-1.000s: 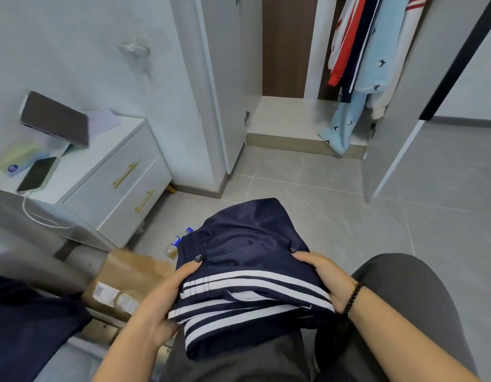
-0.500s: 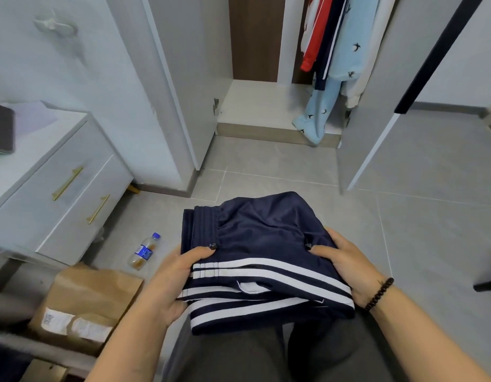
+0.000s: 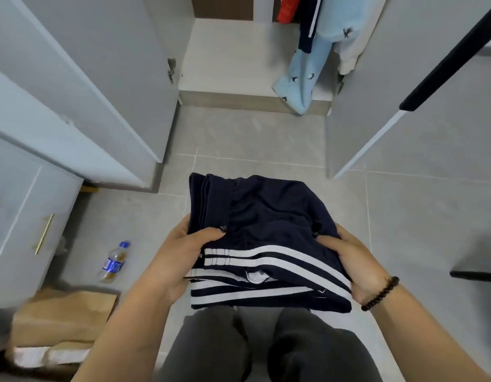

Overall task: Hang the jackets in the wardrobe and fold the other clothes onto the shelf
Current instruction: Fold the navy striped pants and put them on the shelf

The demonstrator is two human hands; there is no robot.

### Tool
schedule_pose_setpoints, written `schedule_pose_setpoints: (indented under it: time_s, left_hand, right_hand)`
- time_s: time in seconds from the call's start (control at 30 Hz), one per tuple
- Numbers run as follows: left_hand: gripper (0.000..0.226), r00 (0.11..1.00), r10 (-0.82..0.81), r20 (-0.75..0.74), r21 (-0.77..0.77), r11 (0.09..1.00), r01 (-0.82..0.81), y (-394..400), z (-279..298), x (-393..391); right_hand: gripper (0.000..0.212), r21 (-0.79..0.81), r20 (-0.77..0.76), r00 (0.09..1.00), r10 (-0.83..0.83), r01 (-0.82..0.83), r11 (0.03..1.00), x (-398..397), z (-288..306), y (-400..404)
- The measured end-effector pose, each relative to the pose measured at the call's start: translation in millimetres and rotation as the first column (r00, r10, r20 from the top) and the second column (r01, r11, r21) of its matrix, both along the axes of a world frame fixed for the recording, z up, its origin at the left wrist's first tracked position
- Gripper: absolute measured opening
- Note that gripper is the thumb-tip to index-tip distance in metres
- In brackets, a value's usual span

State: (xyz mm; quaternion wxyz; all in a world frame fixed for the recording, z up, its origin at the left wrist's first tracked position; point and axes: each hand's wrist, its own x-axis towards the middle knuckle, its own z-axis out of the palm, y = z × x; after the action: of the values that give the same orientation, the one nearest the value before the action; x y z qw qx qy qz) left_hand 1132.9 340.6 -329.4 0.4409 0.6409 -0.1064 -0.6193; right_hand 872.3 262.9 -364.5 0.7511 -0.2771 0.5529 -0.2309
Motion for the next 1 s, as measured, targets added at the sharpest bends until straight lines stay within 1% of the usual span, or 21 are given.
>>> schedule_pose_setpoints:
  time_s: [0.1,0.2,0.27,0.37,0.5,0.6,0.73,0.87,0.93,1.0]
  left_hand:
    - [0.026,0.998,-0.055,0.001,-0.001,0.998,0.055,-28,46,-1]
    - [0.024,0.996,-0.090,0.000,-0.019,0.996,0.090,-49,98,2]
    - [0.020,0.996,-0.089,-0.009,-0.026,0.996,0.089,-58,131,7]
    - [0.017,0.995,-0.094,-0.037,-0.031,0.995,0.093,-70,178,17]
    - [0.021,0.995,-0.093,-0.030,-0.076,0.993,0.090,-85,237,34]
    - [0.016,0.993,-0.117,-0.007,-0.125,0.985,0.115,-95,278,50]
    - [0.014,0.991,-0.127,0.050,-0.188,0.973,0.134,-102,329,71]
    - [0.014,0.989,-0.126,0.082,-0.255,0.956,0.143,-103,370,84]
    - [0.013,0.987,-0.124,0.100,-0.290,0.945,0.148,-104,388,88]
    - [0.013,0.985,-0.122,0.122,-0.329,0.931,0.156,-107,405,88]
  right_hand:
    - [0.029,0.012,-0.010,0.999,-0.034,0.034,0.999,-2,54,-18]
    - [0.036,0.002,0.012,0.999,-0.048,0.048,0.999,-1,111,-31]
    - [0.044,0.003,0.034,0.999,-0.042,0.042,0.999,1,148,-39]
    - [0.049,-0.017,0.074,0.997,-0.024,0.025,1.000,7,198,-52]
    - [0.051,-0.059,0.119,0.993,-0.027,0.034,0.998,25,257,-68]
    - [0.054,-0.082,0.148,0.988,-0.055,0.067,0.994,43,295,-73]
    - [0.055,-0.147,0.179,0.983,-0.043,0.070,0.987,65,341,-77]
    - [0.054,-0.222,0.122,0.992,-0.035,0.061,0.973,78,381,-85]
    - [0.050,-0.250,0.115,0.992,-0.043,0.071,0.966,81,401,-90]
    - [0.040,-0.286,0.108,0.994,-0.029,0.059,0.956,84,421,-96]
